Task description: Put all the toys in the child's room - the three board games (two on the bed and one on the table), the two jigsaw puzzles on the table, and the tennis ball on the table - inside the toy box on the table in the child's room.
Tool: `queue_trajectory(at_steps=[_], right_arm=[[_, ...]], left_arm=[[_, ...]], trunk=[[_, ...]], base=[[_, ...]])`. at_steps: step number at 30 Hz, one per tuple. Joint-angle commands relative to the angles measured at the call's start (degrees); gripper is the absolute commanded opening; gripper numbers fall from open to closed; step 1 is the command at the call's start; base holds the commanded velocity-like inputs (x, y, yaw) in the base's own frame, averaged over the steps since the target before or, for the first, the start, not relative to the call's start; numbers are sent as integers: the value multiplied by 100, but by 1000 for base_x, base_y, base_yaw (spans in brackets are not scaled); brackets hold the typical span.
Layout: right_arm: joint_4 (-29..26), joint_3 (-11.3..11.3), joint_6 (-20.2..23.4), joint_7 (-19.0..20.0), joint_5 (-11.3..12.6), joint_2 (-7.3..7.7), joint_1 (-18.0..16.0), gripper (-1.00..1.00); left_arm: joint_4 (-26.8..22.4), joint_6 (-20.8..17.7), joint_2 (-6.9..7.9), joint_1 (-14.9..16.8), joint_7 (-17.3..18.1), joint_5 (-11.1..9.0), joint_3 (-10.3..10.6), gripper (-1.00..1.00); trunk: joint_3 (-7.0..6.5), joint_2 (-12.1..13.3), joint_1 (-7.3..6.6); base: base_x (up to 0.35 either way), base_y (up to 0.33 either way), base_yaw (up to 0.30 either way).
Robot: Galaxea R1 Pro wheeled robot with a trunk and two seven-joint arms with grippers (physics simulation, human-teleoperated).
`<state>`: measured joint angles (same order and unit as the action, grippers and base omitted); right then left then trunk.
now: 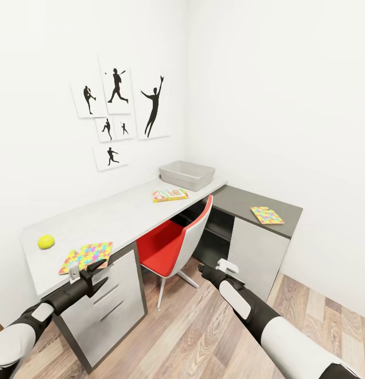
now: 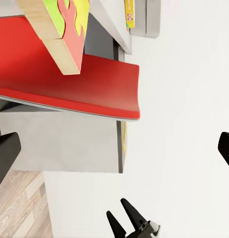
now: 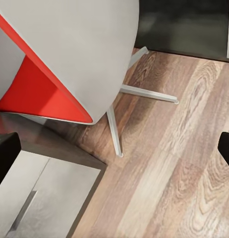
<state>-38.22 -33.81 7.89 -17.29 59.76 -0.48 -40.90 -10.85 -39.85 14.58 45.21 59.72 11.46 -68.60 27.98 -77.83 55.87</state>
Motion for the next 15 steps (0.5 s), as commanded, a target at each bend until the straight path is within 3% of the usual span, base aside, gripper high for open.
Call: queue_trajectory(at_steps=[1,15], right_arm=[[-10,-20,11,-43,27,4,-5,100],[-10,-20,11,-38,24,-64,-5,100]], left_arm=[[-5,-40,10,6,28,59,-48,100],[-5,-28,94,-1,38,52,-53,100]], trunk=[[6,-4,0],[6,-4,0]], base=[[0,0,0],[0,0,0]])
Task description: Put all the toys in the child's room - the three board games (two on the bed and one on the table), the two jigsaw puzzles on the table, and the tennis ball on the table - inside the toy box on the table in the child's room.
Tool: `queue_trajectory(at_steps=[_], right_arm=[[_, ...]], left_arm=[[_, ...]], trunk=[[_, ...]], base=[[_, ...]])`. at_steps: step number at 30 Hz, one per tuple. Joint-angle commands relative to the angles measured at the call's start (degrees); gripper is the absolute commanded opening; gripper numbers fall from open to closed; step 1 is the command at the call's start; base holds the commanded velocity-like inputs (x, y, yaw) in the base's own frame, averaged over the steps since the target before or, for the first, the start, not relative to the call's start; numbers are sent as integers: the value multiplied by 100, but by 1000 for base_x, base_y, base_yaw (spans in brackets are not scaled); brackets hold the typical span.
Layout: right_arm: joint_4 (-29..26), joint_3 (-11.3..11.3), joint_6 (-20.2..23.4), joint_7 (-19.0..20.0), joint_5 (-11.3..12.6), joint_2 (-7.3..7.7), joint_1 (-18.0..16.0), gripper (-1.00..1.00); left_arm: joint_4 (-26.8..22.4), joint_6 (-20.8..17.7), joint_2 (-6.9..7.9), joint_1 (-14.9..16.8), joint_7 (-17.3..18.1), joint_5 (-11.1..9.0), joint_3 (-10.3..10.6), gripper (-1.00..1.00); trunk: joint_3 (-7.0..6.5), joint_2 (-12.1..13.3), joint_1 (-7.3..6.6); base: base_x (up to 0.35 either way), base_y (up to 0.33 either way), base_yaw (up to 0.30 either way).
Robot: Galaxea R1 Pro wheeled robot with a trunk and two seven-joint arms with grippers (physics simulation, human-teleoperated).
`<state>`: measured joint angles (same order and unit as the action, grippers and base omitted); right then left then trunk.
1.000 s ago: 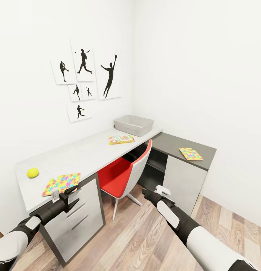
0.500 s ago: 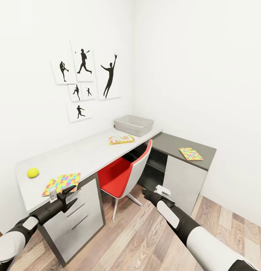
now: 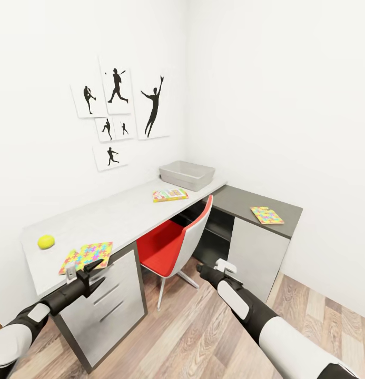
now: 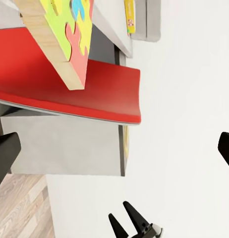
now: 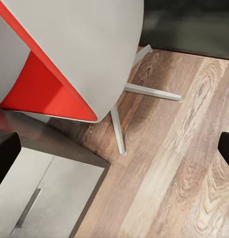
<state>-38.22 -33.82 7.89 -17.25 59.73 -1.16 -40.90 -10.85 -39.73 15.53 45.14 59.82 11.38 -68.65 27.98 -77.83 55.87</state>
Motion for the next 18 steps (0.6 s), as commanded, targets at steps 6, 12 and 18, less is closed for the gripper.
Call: queue_trajectory(at_steps=[6,12,18], right_arm=[[-10,-20,11,-42,24,-3,-5,100],[-10,-20,11,-42,24,-6,-5,100],[-10,-20,11,-42,23,-7,-5,100]], left_arm=[[-5,-31,35,3,22,58,-48,100],[-5,-29,44,-1,21,57,-45,100],[-5,-33,46,0,14,57,-43,100]], trunk=[[6,-4,0],[6,-4,0],[6,-4,0]], base=[[29,0,0],[152,0,0],[106,0,0]])
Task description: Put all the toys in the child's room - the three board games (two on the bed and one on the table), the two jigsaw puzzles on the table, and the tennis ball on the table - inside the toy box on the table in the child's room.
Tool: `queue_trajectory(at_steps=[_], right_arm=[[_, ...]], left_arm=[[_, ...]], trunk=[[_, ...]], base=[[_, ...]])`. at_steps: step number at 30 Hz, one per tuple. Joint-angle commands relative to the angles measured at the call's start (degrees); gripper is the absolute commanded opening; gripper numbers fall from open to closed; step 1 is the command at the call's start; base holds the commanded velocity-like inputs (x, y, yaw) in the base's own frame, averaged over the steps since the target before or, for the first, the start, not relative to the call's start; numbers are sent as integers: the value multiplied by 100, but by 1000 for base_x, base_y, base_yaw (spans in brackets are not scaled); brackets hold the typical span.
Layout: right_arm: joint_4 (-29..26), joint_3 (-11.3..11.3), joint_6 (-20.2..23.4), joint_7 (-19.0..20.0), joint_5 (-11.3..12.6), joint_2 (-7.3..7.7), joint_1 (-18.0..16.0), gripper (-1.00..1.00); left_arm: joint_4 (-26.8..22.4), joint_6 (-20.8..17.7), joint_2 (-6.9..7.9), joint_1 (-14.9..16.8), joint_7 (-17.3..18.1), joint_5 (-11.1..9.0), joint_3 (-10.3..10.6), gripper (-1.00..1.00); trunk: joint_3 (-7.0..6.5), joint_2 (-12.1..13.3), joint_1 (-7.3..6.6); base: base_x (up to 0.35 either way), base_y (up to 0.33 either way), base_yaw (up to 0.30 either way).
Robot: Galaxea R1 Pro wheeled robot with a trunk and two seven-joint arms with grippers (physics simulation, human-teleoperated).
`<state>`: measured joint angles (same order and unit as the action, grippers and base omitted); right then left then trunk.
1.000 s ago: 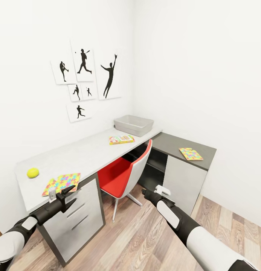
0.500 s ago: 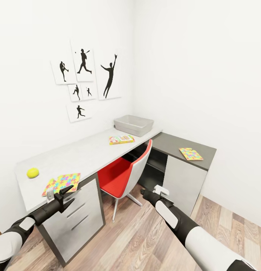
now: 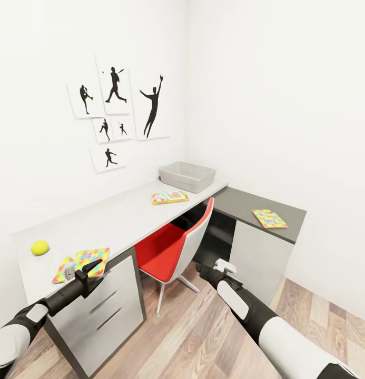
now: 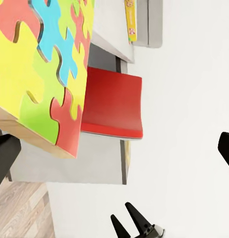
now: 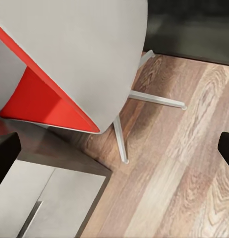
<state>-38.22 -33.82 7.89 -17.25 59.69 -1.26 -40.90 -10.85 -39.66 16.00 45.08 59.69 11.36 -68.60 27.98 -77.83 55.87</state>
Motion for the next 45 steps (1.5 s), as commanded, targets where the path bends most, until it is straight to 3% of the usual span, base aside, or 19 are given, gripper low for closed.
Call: queue_trajectory(at_steps=[1,32,45], right_arm=[[-10,-20,11,-42,27,4,-5,100],[-10,-20,11,-42,25,3,-5,100],[-10,-20,11,-42,25,3,-5,100]], left_arm=[[-5,-40,-1,7,27,59,-49,100],[-5,-24,8,-44,214,59,-58,100],[-5,-16,19,-101,249,59,-321,100]], trunk=[[6,-4,1],[6,-4,1],[6,-4,1]], base=[[40,0,0],[5,0,0],[0,0,0]])
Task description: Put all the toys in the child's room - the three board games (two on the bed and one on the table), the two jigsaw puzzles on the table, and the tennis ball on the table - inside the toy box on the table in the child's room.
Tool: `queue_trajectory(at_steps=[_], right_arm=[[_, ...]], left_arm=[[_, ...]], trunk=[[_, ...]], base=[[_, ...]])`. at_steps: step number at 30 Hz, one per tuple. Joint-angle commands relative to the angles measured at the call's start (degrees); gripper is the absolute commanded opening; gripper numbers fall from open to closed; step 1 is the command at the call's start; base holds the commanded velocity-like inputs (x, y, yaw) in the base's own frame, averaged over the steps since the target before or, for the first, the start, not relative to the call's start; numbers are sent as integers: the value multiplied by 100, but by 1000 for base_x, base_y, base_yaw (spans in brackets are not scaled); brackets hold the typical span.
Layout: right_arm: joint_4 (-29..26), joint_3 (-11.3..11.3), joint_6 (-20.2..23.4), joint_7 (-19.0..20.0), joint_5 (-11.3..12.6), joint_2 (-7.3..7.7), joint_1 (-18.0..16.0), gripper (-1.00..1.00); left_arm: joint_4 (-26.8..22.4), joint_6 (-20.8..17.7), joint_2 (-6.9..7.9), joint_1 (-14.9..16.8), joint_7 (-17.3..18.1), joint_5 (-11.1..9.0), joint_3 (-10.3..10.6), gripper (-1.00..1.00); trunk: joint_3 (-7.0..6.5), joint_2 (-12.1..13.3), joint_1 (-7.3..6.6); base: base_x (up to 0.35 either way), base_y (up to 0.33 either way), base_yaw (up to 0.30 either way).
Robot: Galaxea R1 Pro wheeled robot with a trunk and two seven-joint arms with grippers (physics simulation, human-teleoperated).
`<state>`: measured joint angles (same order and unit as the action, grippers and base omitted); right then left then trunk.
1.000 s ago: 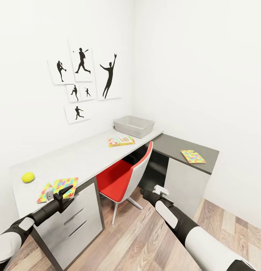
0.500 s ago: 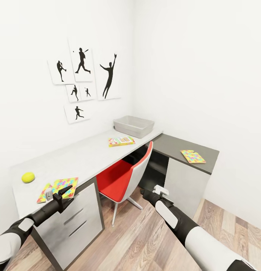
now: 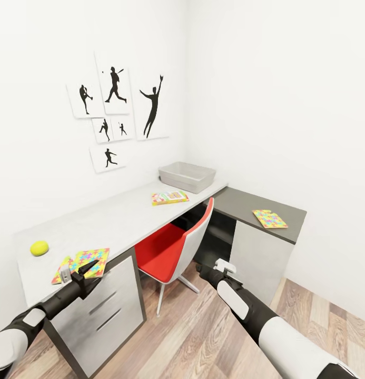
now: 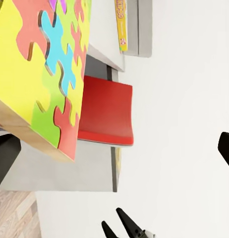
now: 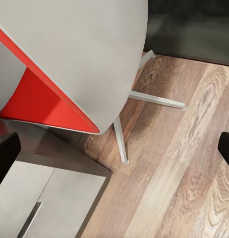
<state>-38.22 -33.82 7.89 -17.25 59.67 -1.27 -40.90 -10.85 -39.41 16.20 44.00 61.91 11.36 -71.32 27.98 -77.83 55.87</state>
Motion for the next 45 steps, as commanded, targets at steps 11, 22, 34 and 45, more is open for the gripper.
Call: queue_trajectory(at_steps=[11,22,34,45], right_arm=[[-9,-20,11,-43,27,4,-5,100],[-10,-23,11,-42,27,4,-5,100],[-10,-27,11,-42,27,4,-5,100],[-10,-28,11,-42,27,4,-5,100]], left_arm=[[-5,-44,89,3,30,59,-82,100],[-5,-56,109,3,17,59,-84,100],[-5,-71,110,3,7,59,-84,100],[-5,-87,103,3,-47,59,-84,100]], trunk=[[6,-4,0],[6,-4,0],[6,-4,0],[6,-4,0]], base=[[0,0,0],[0,0,0],[0,0,0],[1,0,0]])
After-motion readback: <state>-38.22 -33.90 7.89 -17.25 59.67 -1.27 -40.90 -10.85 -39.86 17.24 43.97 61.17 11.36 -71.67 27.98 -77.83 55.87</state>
